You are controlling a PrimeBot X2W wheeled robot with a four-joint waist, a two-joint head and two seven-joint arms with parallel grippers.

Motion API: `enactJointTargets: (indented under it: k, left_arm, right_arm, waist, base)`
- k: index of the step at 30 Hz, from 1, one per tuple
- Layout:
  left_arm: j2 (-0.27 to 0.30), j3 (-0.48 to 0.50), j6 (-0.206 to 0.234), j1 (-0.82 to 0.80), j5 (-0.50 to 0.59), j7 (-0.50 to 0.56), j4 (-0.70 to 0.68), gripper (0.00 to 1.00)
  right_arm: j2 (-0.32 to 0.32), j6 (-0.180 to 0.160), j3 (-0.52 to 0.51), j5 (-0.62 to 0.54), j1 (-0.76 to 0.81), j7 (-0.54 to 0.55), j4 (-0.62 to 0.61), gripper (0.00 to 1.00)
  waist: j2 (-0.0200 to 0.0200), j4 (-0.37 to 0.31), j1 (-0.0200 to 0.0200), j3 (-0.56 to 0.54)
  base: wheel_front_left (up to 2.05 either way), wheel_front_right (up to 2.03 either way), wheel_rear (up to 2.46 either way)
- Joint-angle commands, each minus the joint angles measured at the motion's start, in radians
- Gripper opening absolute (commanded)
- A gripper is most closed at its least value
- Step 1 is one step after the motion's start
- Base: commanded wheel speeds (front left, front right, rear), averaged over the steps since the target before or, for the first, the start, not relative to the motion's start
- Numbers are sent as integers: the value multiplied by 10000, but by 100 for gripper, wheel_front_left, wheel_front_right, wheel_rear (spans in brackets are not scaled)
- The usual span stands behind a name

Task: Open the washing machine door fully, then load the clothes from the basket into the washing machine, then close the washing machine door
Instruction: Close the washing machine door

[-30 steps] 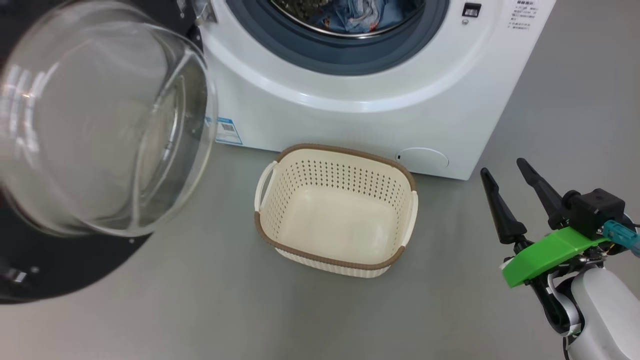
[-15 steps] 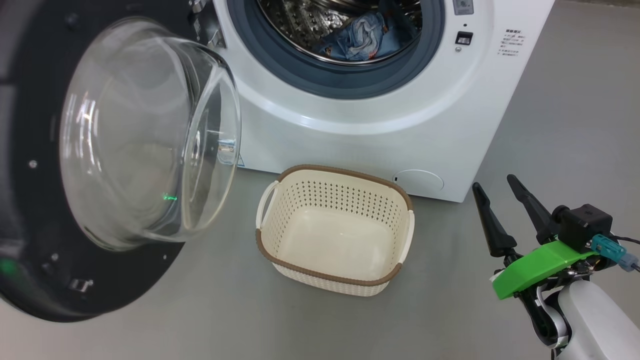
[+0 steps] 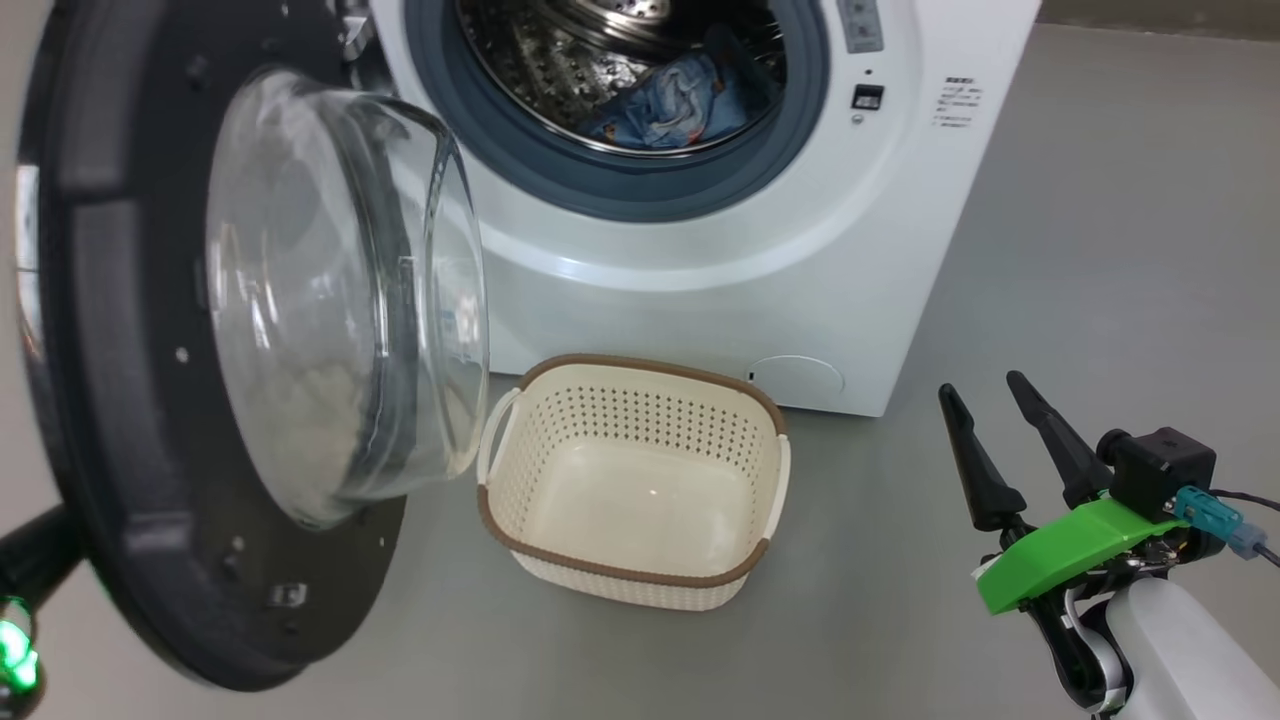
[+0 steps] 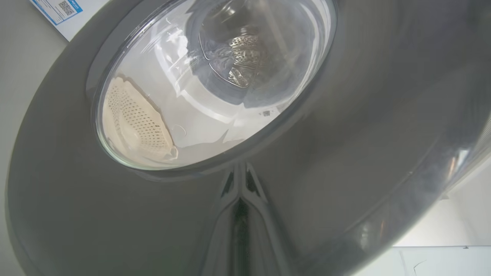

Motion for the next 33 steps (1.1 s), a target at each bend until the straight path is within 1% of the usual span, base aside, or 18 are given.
enactJointTargets:
  k: [1,5,6,11,18,21,23,30,33]
  left_arm:
    - [320,213,110,32,-114,242,-696,0]
    - [109,82,437,511,-109,323,-1670,0]
    - [109,82,437,511,-109,323,-1670,0]
    - [-280,-20,806,877,-117,174,-2626,0]
    - [-742,-214,1068,1120,-15,-78,-3489,0]
    - [-899,-242,1106,1117,71,-264,-3771,0]
    - [-1029,-317,1010,1024,246,-472,-3958,0]
    - [-1360,-442,871,697,586,-988,-4173,0]
    - [-1531,-376,814,476,787,-1416,-4123,0]
  right_arm:
    - [-28,44,152,86,79,-125,-151,100]
    - [73,44,-8,122,240,-130,-217,100]
    - [73,44,-8,122,240,-130,-217,100]
    - [173,44,-93,100,394,-131,-334,100]
    - [283,44,-160,37,390,-132,-469,100]
    - [317,44,-223,16,388,-132,-508,100]
    - [364,44,-275,-20,382,-133,-551,100]
    - [460,44,-378,-89,310,-133,-653,100]
    - [500,44,-411,-113,296,-133,-681,100]
  waist:
    - [-1,-237,0,-143]
    - [-1,-564,0,-291]
    - [-1,-564,0,-291]
    - [-1,-981,0,-340]
    - [-1,-1669,0,-256]
    - [-1,-1979,0,-173]
    - [-1,-2304,0,-82]
    - [-1,-3053,0,106]
    - [-1,-3341,0,191]
  base:
    - [0,0,0]
    - [0,0,0]
    - [0,0,0]
    - [0,0,0]
    - [0,0,0]
    - [0,0,0]
    - [0,0,0]
    - [0,0,0]
    - [0,0,0]
